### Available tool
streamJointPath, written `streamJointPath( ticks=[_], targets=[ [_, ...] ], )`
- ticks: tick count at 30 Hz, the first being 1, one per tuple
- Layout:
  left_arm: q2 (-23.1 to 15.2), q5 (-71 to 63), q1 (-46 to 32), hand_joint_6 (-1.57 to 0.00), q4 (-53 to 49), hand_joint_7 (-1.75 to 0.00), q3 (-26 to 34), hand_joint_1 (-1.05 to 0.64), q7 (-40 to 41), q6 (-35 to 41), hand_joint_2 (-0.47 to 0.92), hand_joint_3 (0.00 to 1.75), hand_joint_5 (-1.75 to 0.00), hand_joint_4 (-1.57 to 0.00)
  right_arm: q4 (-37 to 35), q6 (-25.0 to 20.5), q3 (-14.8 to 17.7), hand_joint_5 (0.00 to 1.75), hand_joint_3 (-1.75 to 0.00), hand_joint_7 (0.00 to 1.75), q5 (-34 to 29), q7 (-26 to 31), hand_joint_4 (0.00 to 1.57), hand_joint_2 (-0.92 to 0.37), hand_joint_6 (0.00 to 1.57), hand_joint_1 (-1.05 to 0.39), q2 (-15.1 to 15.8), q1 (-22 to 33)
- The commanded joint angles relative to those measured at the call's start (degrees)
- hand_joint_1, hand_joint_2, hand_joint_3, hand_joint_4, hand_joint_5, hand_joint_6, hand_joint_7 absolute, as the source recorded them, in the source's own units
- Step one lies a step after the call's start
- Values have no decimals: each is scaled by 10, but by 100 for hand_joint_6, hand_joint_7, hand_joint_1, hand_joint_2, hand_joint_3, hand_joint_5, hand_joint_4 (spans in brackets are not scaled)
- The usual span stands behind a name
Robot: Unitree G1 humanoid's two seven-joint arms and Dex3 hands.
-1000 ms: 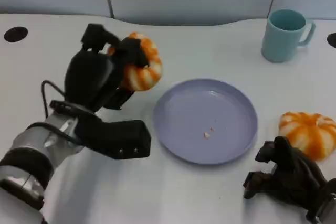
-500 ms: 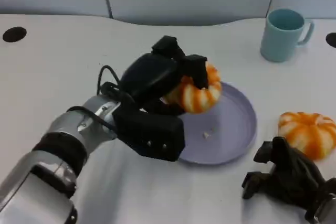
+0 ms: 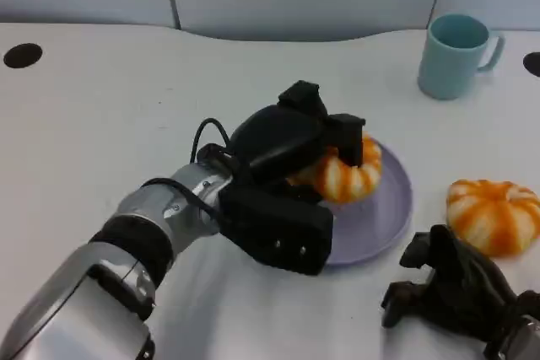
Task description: Grasp the bread from the table and place it into the plate.
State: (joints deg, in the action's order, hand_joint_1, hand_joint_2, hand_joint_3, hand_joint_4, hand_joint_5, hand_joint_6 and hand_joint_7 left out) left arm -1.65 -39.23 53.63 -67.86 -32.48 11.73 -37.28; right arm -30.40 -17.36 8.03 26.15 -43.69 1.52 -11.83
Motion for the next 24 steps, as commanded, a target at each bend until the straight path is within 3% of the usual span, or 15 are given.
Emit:
streamJointPath(
  ticks=[1,3,4,6,11,16,21,24],
  targets=[
    [-5,19,16,-53,-1,-76,7,-44,-86,39,58,83,-114,-52,-2,-6,-1,53,-38,39,-3,8,157,-78,157,-31,3,13],
    [-9,8,23,-34,8,-54,-6,-55,-120,66,83,41,-90,-26,-3,-4,-1,53,-38,39,-4,7,157,-79,157,-31,4,14],
    [-10,3,26,-27,13,-49,-11,-60,-136,79,87,34,-83,-15,-3,-3,-1,53,-38,38,-4,8,157,-79,157,-31,4,14],
    [-12,-7,30,-6,23,-44,-23,-77,-161,98,91,39,-58,-3,-3,-4,0,53,-38,38,-4,10,157,-79,157,-31,3,14],
    [-20,-21,28,0,36,-5,-40,-102,-187,111,92,67,-6,0,-2,-6,-1,53,-39,39,-3,14,157,-79,157,-30,2,13],
    [-34,-7,22,0,54,0,-34,-105,-221,110,92,72,0,0,-9,-3,-2,53,-39,38,-5,12,157,-79,157,-29,4,9],
    [-50,51,0,0,93,0,10,-105,-256,101,92,71,0,0,-10,4,-3,54,-39,38,-8,12,157,-78,157,-30,4,9],
    [-75,163,-64,-1,148,-1,93,-105,-282,57,92,66,0,0,-14,5,-1,55,-40,38,-7,11,157,-79,157,-30,6,8]
  ],
)
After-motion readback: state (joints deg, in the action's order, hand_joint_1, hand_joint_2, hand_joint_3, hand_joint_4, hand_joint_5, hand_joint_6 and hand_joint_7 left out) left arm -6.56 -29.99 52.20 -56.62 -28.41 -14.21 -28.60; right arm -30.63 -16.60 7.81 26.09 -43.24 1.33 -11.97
